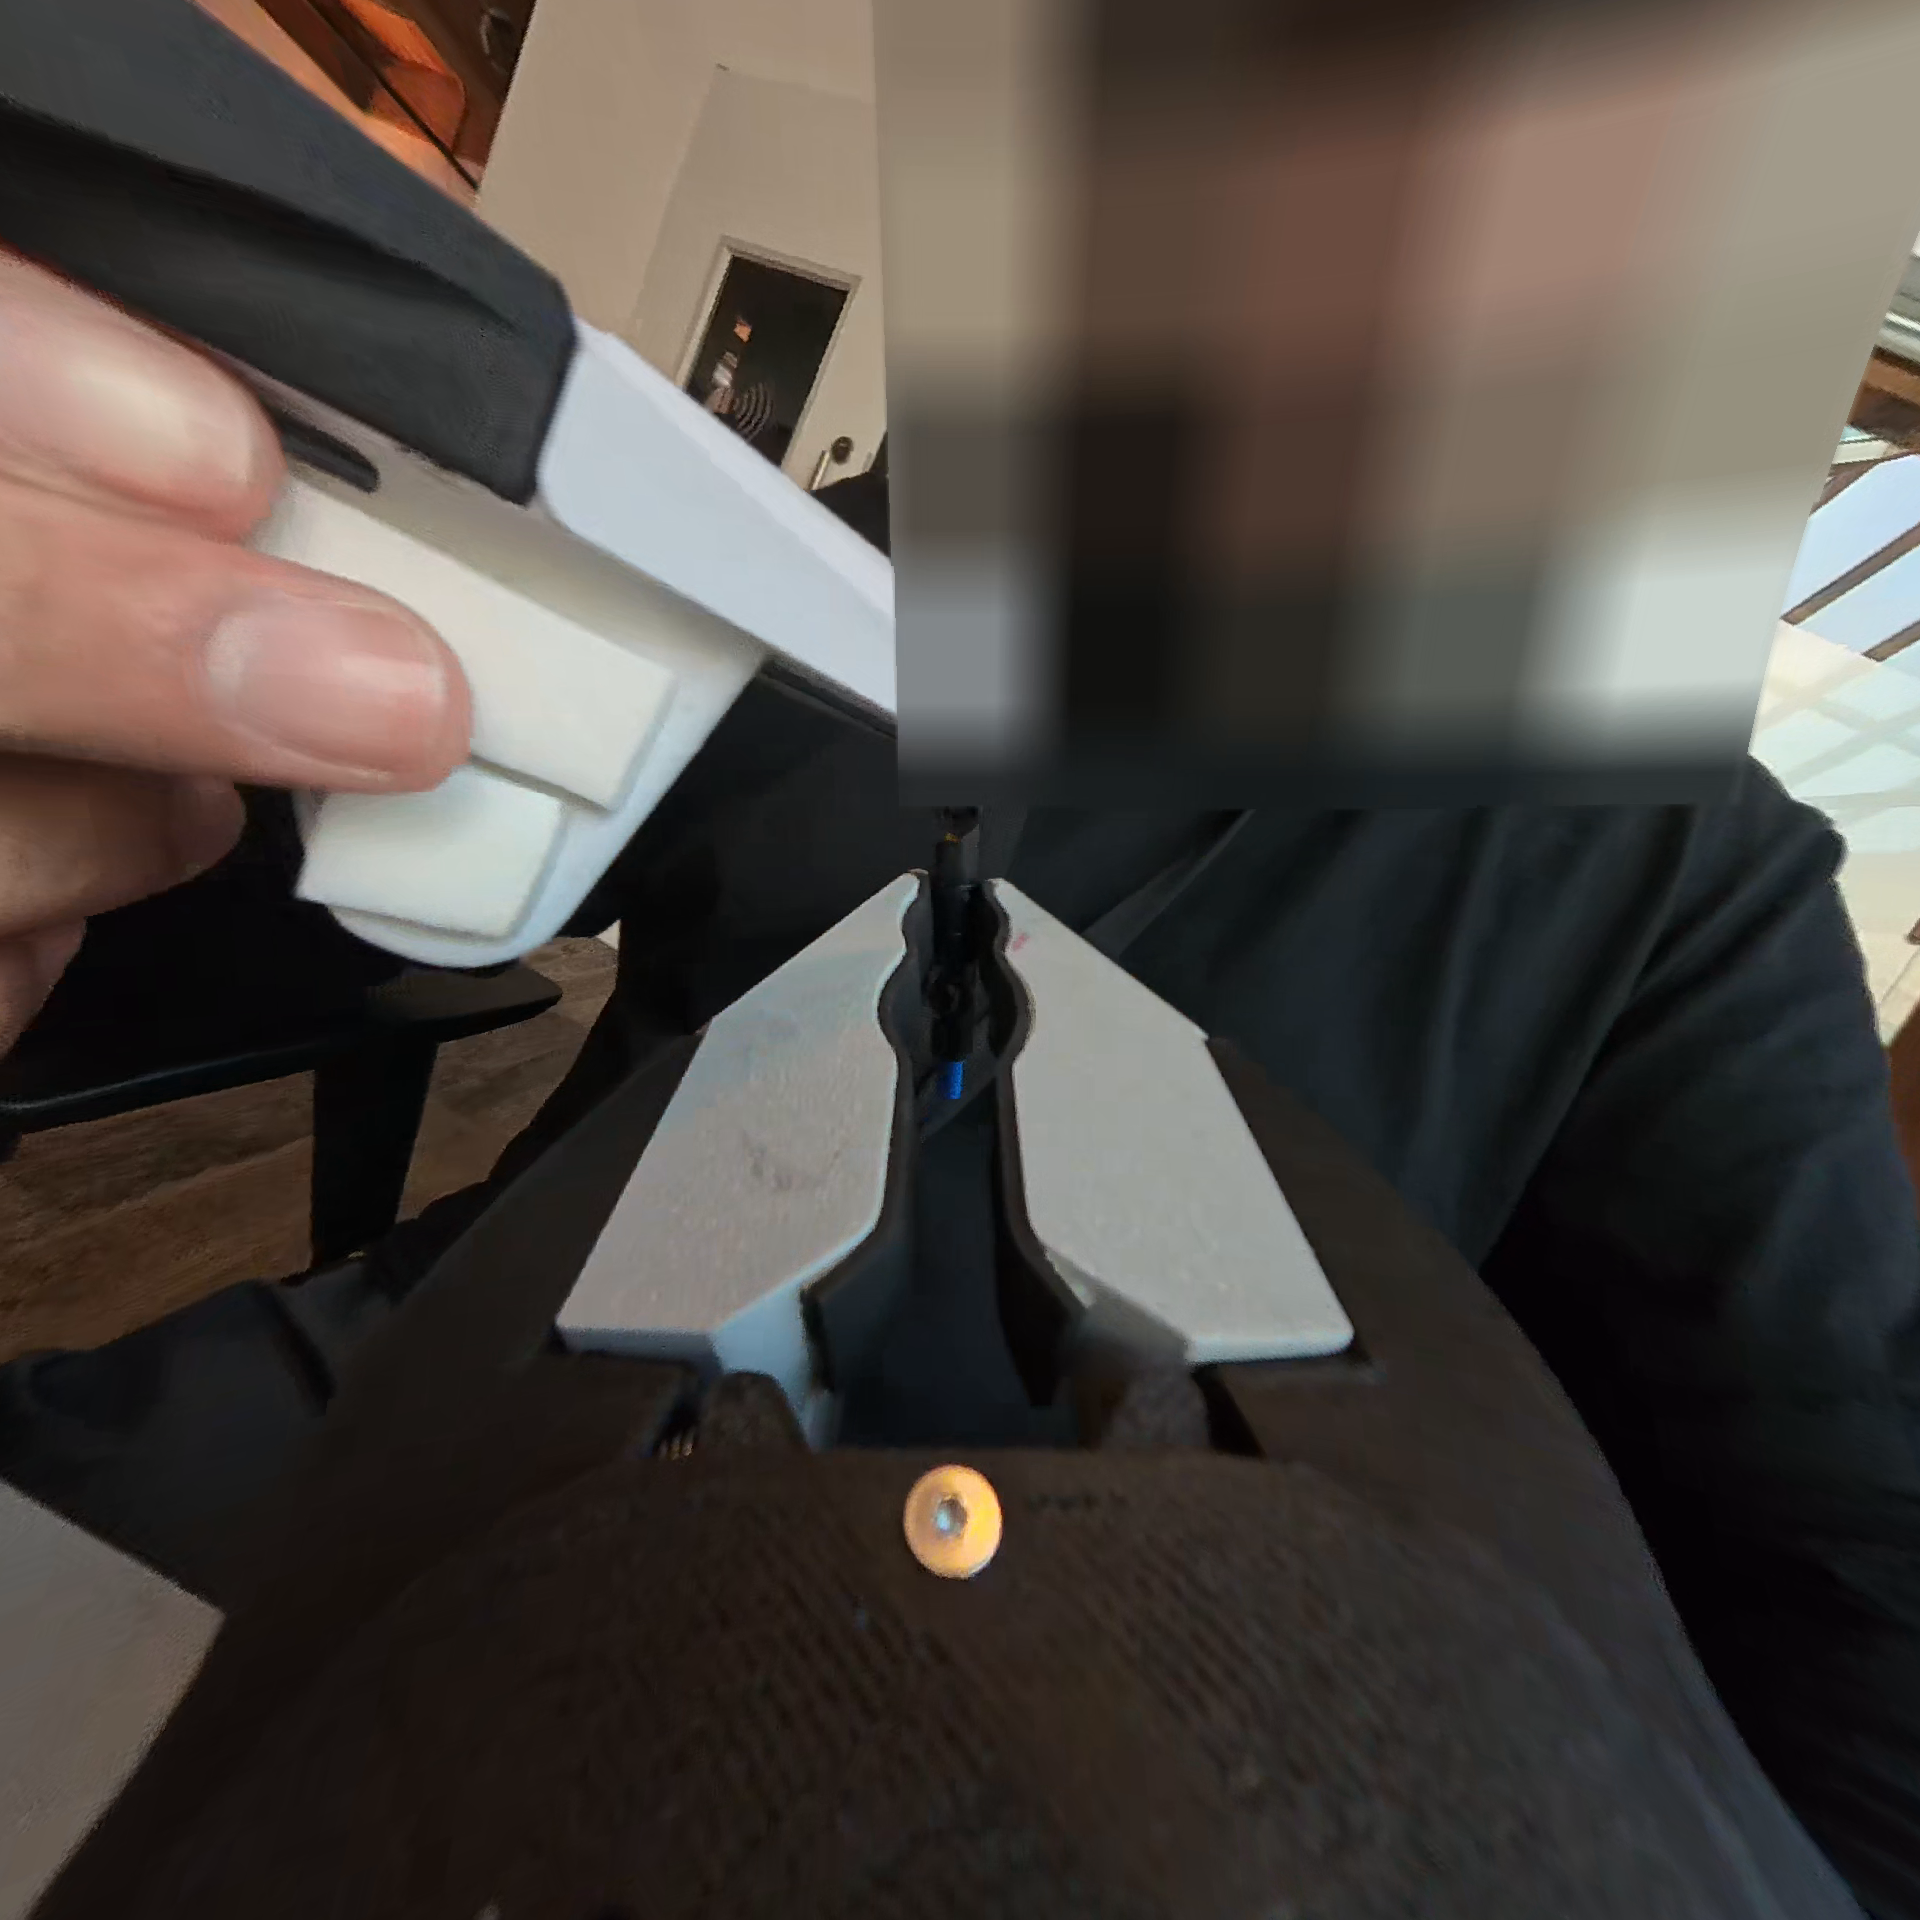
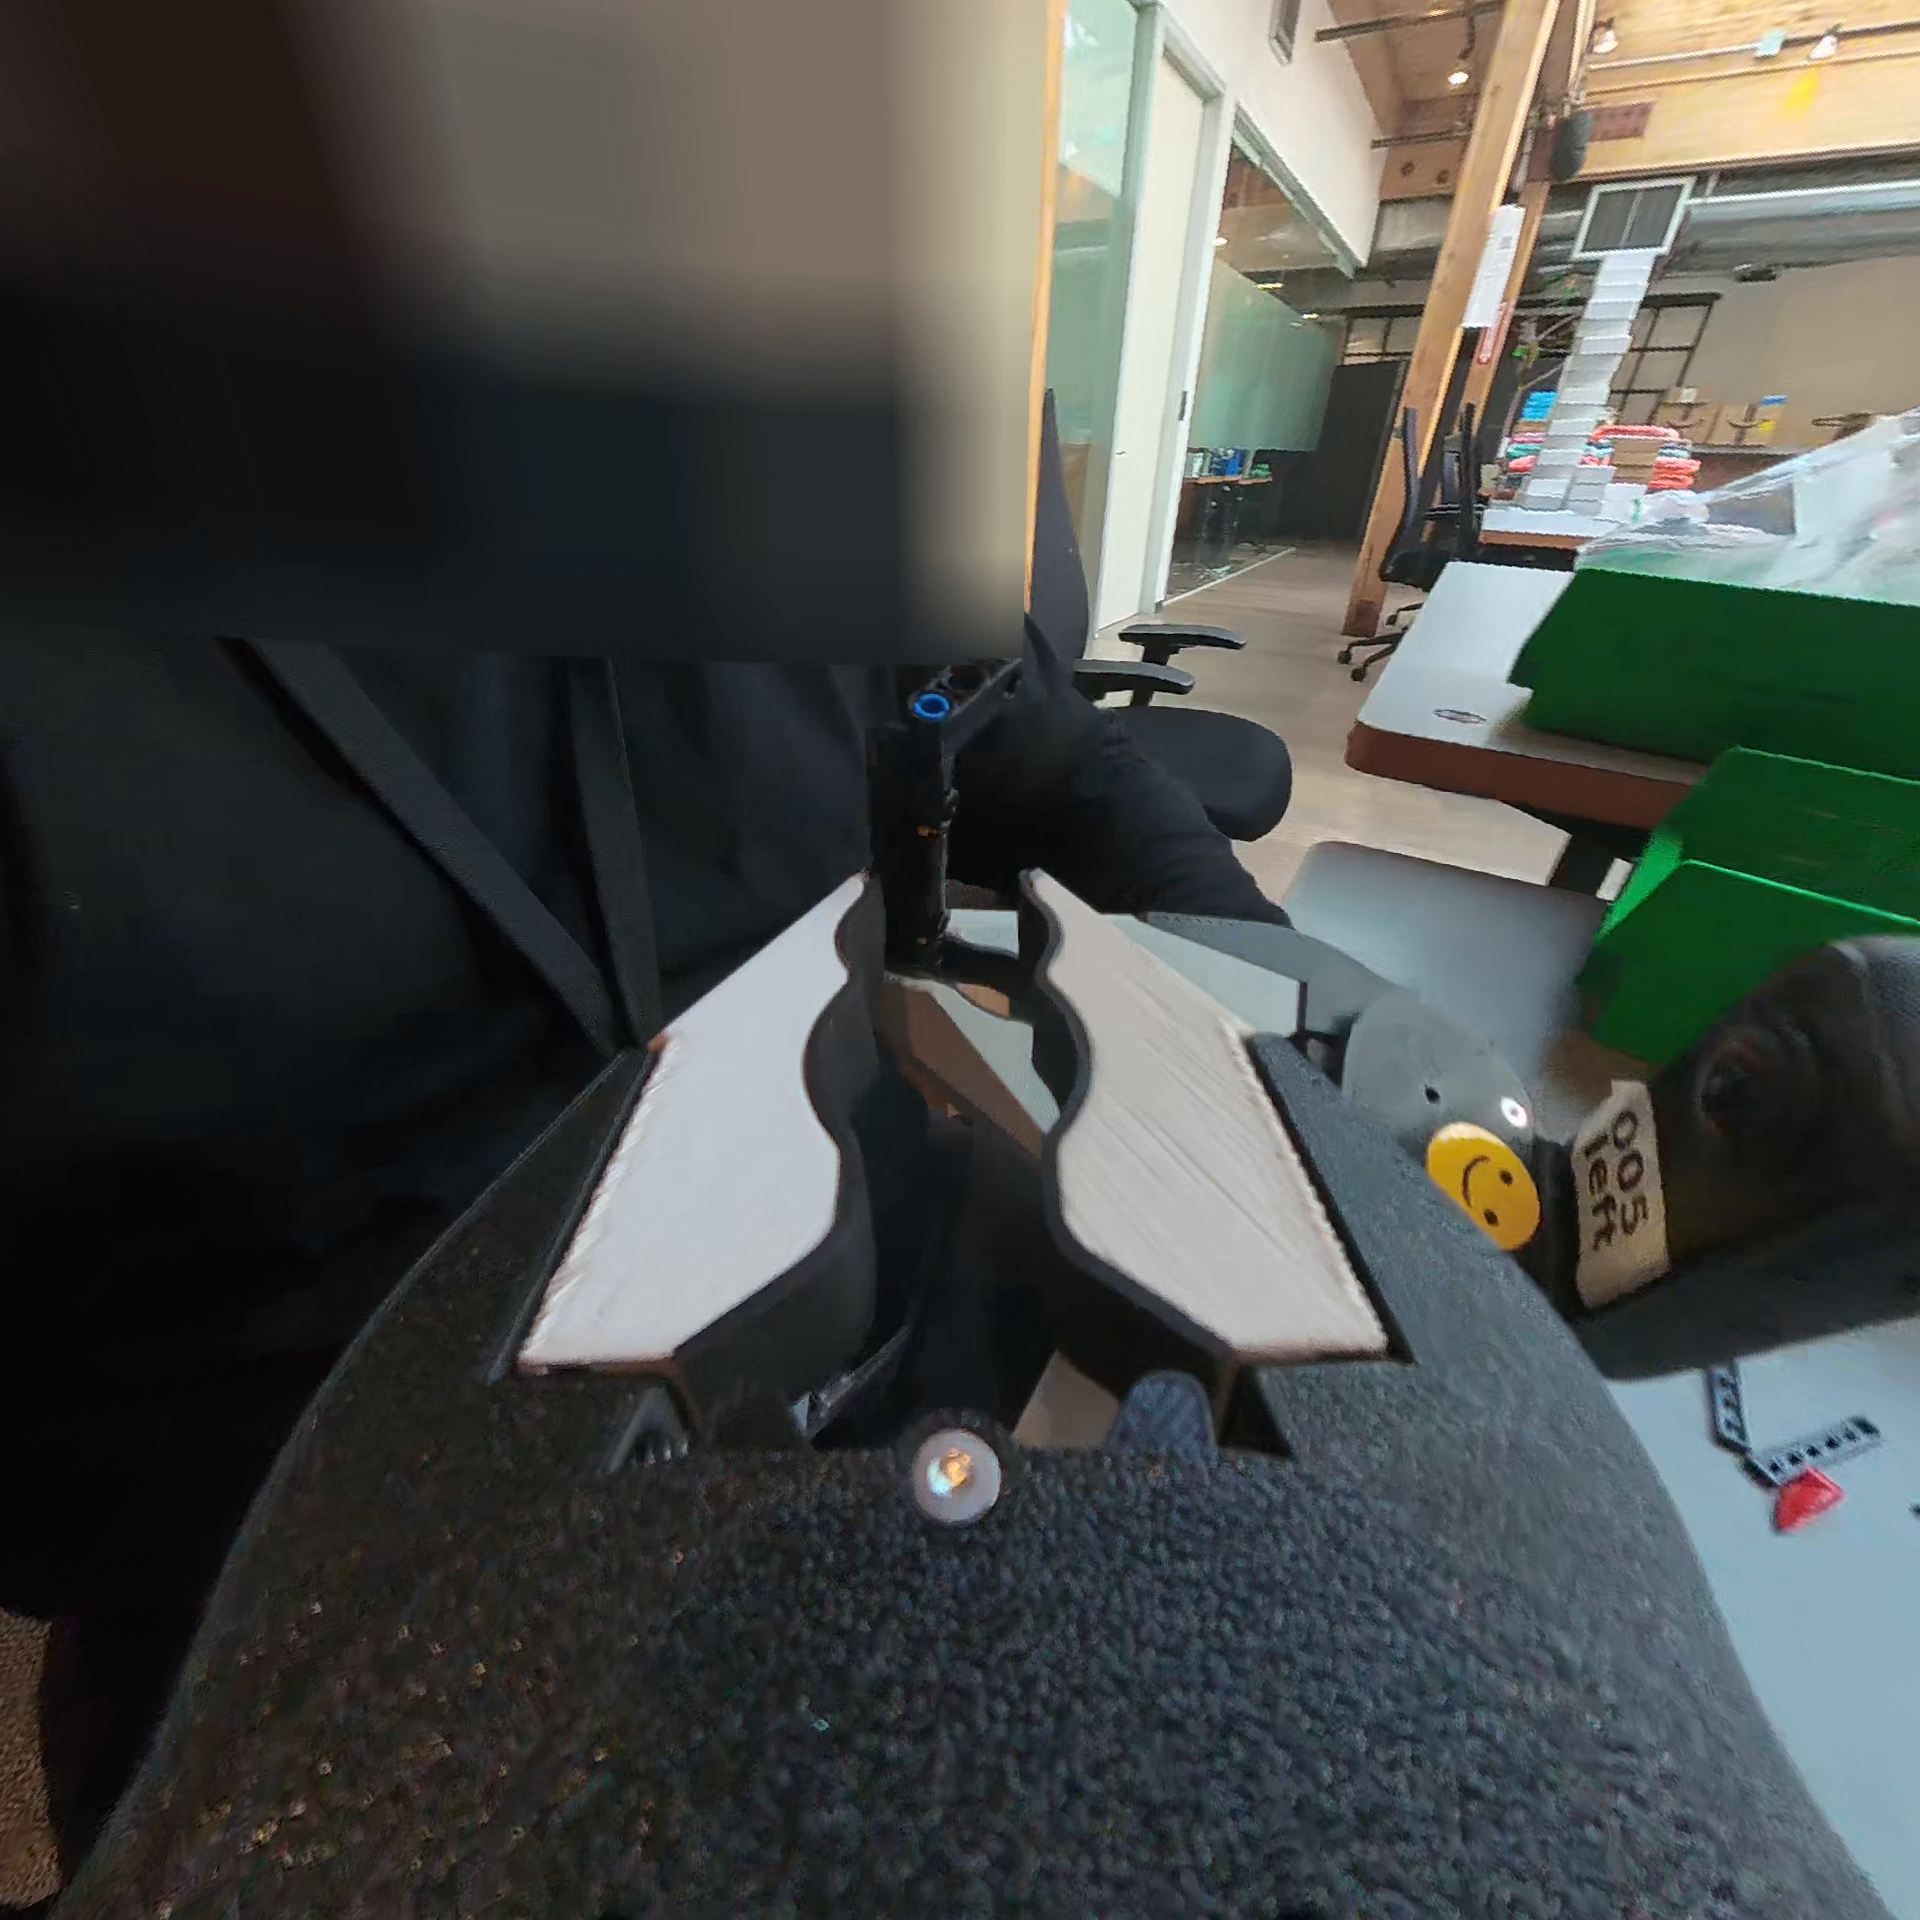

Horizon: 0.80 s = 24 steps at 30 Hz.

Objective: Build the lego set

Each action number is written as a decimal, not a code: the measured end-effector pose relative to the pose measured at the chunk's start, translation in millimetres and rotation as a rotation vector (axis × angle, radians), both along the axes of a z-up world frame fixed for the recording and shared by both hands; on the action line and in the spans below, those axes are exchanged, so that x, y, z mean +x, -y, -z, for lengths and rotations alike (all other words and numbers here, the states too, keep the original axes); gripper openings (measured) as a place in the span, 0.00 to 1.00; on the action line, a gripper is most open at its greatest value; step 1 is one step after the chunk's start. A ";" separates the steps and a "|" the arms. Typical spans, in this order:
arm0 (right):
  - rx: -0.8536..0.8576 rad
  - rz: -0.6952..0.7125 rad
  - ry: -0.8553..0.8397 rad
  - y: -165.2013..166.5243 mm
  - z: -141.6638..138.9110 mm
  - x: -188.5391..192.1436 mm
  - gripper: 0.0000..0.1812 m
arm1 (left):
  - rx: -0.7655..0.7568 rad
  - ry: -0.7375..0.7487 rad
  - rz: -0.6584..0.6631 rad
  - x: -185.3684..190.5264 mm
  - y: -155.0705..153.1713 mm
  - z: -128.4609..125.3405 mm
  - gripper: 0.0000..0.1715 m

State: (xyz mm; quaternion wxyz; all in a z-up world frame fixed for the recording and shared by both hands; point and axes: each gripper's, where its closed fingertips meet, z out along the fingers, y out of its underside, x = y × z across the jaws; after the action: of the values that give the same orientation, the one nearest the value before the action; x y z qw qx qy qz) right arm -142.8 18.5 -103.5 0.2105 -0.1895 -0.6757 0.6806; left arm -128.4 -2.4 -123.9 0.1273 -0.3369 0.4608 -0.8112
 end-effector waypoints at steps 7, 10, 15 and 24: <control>-0.008 0.026 -0.031 -3.0 -2.7 7.5 0.04 | -0.015 -0.087 -0.089 3.1 -16.8 6.8 0.08; -0.048 0.184 -0.043 -32.4 -11.0 10.5 0.04 | -0.058 -0.287 -0.227 -6.0 -54.7 23.7 0.17; -0.032 0.548 -0.017 -97.7 -6.6 19.2 0.03 | 0.176 -0.771 -0.721 -26.7 -130.6 99.7 0.26; -0.085 0.659 0.051 -123.8 17.5 41.6 0.03 | 0.733 -1.152 -0.826 -24.2 -136.6 159.8 0.20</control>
State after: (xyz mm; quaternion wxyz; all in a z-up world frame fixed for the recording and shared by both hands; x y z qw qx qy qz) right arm -101.1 142.2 -120.9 0.3941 -0.4234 -0.5543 0.5985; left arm -152.5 134.2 -283.6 0.2622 -0.7832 0.5294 -0.1936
